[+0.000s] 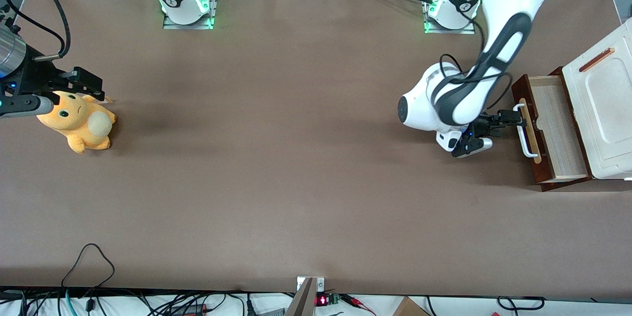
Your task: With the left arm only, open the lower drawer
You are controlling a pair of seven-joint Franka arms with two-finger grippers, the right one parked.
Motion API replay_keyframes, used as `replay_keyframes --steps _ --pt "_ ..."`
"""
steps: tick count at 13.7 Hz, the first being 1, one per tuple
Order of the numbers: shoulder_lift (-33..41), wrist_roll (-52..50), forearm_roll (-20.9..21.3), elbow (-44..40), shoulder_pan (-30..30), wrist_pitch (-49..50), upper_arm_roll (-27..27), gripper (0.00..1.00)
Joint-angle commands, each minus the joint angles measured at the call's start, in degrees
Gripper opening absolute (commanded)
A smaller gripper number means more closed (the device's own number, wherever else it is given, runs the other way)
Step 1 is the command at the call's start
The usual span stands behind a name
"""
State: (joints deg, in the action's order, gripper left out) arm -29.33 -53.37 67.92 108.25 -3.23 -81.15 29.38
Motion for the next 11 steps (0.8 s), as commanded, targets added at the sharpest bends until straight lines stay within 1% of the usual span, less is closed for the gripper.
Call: replay_keyframes --steps 1,3,5,6,8,11 --pt "5.4 10.53 -10.49 -5.23 -0.29 -3.91 -0.29 1.0" --pt "9.54 19.58 -17.87 -7.78 -0.47 -4.36 -0.72 1.0" --pt "13.93 25.31 -29.01 -11.73 -0.81 -4.36 -2.82 1.0" --pt "16.21 27.59 -35.6 -13.14 -0.82 -4.36 -5.71 1.0" --pt "19.91 36.27 -48.43 -15.52 -0.73 -4.71 -11.86 1.0" --pt "24.57 47.01 -62.51 -15.35 -0.29 -7.18 -21.18 1.0"
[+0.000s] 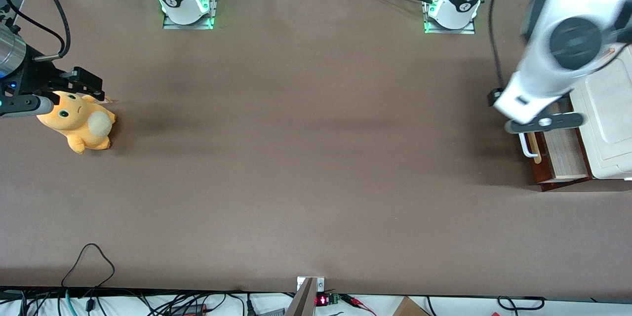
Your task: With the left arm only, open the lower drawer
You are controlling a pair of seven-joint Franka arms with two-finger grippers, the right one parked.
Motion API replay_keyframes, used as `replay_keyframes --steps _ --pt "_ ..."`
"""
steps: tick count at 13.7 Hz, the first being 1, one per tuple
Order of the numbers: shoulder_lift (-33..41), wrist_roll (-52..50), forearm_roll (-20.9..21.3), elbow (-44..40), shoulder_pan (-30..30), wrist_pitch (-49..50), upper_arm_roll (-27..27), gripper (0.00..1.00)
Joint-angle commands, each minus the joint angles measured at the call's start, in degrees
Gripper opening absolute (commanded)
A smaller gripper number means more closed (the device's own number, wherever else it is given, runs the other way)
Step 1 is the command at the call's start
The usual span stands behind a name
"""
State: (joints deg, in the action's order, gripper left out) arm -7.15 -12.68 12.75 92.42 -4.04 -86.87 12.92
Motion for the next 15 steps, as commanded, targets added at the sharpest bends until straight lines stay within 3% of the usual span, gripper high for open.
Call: replay_keyframes --steps 1,3,15 --pt "3.45 9.57 -10.69 0.75 0.53 -1.63 -7.0 1.0" --pt "5.55 14.07 -13.62 1.8 0.62 -2.86 -9.31 1.0" --pt "8.55 14.35 -13.36 3.21 1.41 -2.69 -9.31 1.0"
